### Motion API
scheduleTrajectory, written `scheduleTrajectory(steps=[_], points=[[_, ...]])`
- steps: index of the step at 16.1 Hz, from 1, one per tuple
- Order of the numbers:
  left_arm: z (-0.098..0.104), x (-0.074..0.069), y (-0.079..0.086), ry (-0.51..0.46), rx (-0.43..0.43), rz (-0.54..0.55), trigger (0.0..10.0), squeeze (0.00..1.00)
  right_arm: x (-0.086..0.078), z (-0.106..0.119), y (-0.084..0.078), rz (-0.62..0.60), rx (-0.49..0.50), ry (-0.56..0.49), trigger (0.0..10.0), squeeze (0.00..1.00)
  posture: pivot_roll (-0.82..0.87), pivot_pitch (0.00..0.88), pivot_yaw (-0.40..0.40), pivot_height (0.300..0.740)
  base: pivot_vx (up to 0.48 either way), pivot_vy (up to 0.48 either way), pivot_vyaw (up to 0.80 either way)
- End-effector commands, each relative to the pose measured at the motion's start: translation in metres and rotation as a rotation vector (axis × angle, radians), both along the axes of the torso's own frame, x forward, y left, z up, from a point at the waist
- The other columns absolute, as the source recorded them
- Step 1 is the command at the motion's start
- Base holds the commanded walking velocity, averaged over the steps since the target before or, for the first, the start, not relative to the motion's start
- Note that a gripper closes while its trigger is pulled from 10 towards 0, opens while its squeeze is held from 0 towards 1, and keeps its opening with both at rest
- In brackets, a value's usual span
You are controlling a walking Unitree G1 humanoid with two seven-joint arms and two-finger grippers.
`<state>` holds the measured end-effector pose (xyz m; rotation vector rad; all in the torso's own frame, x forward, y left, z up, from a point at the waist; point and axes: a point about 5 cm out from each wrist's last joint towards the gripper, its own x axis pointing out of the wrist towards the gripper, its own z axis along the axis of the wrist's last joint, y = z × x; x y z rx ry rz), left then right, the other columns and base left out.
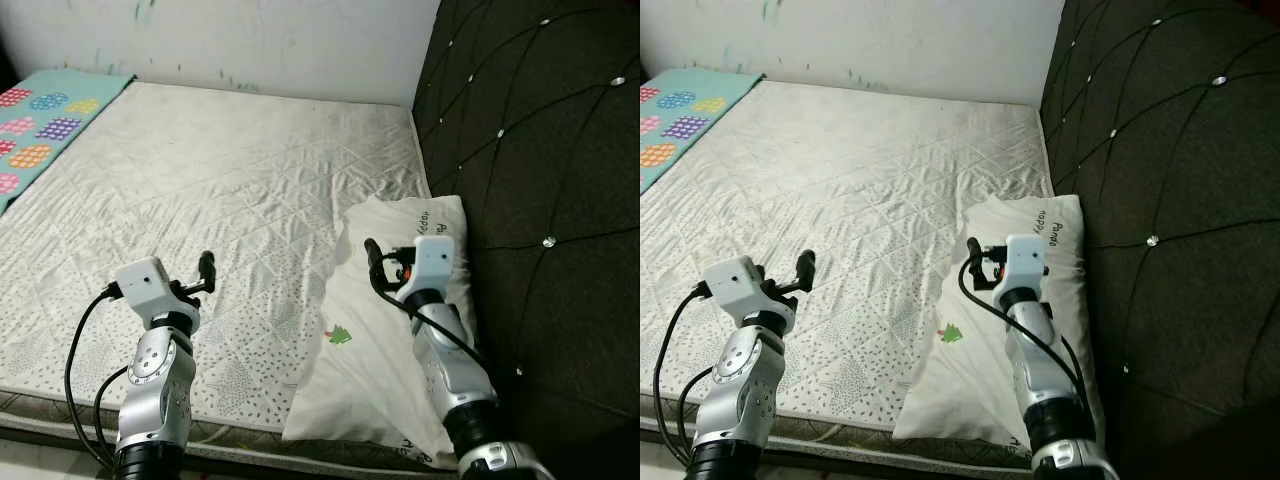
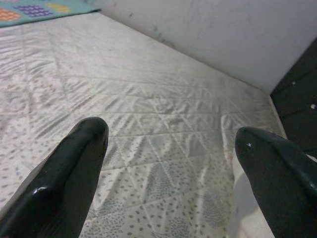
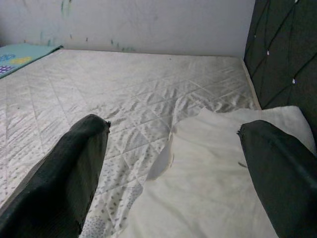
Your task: Clean up the room
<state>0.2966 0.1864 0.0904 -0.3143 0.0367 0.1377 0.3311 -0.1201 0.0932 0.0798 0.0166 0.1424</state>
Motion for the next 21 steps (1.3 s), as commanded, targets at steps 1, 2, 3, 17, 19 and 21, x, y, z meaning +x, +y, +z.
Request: scheduleTrajectory(steps=[1,2,3,17,19,21], points=[[0.005,0.001,-0.005,-0.011,0.014,-0.038,10.0,0.00,0.000,0.004,0.000,-0.001,0.005,-0.006,10.0,0.00,-0.05,0.000,-0.005,0.740,0.000,0.000,0.00],[0.005,0.002,-0.008,-0.011,0.005,-0.039,10.0,0.00,-0.003,0.006,0.002,0.014,-0.001,-0.019,10.0,0.00,-0.06,0.000,-0.002,0.740,0.000,0.000,0.00],[0.005,0.001,-0.010,-0.010,-0.002,-0.040,10.0,0.00,-0.004,0.006,0.002,0.015,-0.004,-0.022,10.0,0.00,-0.06,0.000,-0.002,0.740,0.000,0.000,0.00],[0.002,-0.013,-0.018,0.041,-0.040,-0.066,10.0,0.00,-0.019,0.003,0.000,0.044,0.004,0.032,10.0,0.00,-0.07,0.023,-0.019,0.740,0.000,0.132,0.00],[0.002,-0.013,-0.018,0.045,-0.042,-0.067,10.0,0.00,-0.020,0.003,0.000,0.044,0.005,0.037,10.0,0.00,-0.06,0.030,-0.020,0.740,0.000,0.315,0.00],[0.003,-0.013,-0.018,0.047,-0.042,-0.067,10.0,0.00,-0.020,0.003,0.000,0.045,0.007,0.041,10.0,0.00,-0.06,0.030,-0.020,0.740,0.000,0.322,0.00]])
